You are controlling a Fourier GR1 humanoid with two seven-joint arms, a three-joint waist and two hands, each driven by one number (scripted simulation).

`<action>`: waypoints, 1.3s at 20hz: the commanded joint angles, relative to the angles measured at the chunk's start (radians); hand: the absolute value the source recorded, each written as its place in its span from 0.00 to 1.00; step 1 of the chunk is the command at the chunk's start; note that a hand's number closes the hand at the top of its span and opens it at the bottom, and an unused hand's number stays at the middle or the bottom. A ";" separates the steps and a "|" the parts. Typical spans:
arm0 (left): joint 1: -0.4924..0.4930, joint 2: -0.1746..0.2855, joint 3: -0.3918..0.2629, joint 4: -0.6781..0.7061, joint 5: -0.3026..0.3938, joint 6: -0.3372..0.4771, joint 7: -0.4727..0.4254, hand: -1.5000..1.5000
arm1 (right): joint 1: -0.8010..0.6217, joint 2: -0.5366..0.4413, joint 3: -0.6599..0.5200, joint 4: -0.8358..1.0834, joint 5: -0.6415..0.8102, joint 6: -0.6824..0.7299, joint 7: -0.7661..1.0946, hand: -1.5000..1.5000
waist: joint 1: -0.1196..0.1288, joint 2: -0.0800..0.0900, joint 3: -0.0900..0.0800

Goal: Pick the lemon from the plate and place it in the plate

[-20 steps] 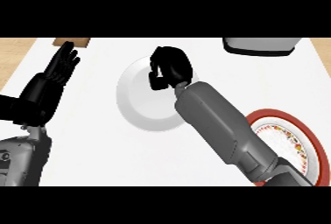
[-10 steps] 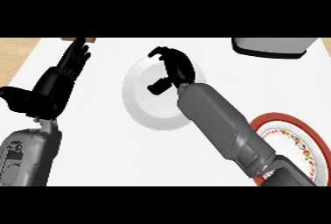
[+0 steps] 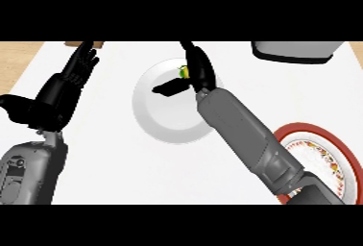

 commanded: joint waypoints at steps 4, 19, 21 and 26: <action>0.051 0.017 0.035 -0.016 0.016 -0.009 -0.004 0.50 | -0.027 0.000 -0.130 0.087 -0.161 0.010 -0.147 0.00 | -0.039 -0.009 0.000; 0.045 0.048 0.093 -0.070 0.030 -0.012 0.081 0.50 | 0.167 -0.261 -0.292 0.081 -0.164 0.346 -0.394 0.00 | -0.090 -0.022 0.000; 0.067 0.040 0.087 -0.063 0.023 -0.016 0.056 0.50 | 0.220 -0.319 -0.296 0.040 -0.163 0.403 -0.401 0.00 | -0.096 -0.024 -0.001; 0.138 -0.008 0.047 -0.128 -0.015 0.008 0.035 0.50 | 0.282 -0.370 -0.323 -0.033 -0.156 0.479 -0.383 0.00 | -0.098 -0.027 -0.001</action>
